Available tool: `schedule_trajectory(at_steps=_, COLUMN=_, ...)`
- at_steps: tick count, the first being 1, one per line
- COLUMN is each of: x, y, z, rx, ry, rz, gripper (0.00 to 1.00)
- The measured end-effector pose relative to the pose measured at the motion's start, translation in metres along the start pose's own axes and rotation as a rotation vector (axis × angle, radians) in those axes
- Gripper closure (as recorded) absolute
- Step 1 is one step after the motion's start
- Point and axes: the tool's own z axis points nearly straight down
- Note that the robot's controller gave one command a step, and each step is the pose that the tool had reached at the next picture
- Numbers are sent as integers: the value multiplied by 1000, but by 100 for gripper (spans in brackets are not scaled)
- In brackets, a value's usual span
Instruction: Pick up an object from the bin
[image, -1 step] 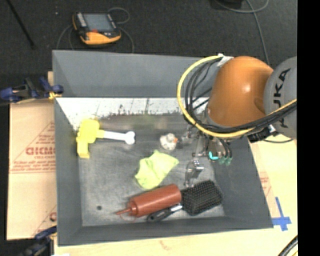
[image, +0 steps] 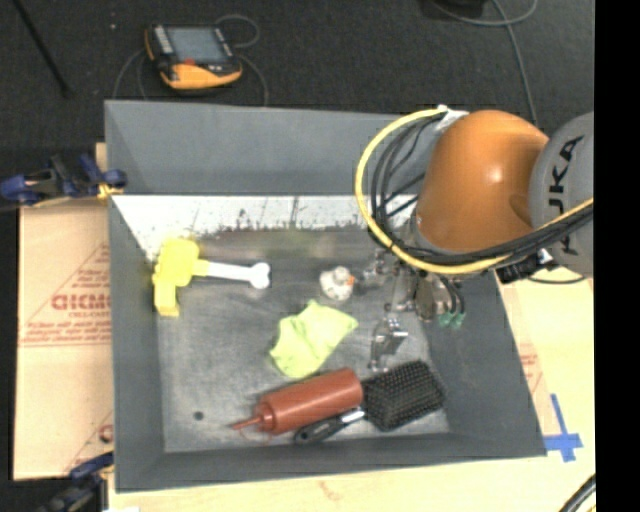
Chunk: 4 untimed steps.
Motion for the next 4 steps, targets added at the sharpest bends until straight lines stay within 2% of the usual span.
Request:
schedule_trajectory(at_steps=1, x=-15, y=5, z=53, rx=1, ry=-5, rz=-118, gripper=0)
schedule_trajectory(at_steps=2, x=-55, y=12, z=80, rx=0, ry=-4, rz=-282, gripper=0)
schedule_trajectory(at_steps=3, x=-72, y=13, z=92, rx=1, ry=-4, rz=-477, gripper=0)
schedule_trajectory(at_steps=4, x=-77, y=12, z=143, rx=1, ry=-4, rz=-625, gripper=0)
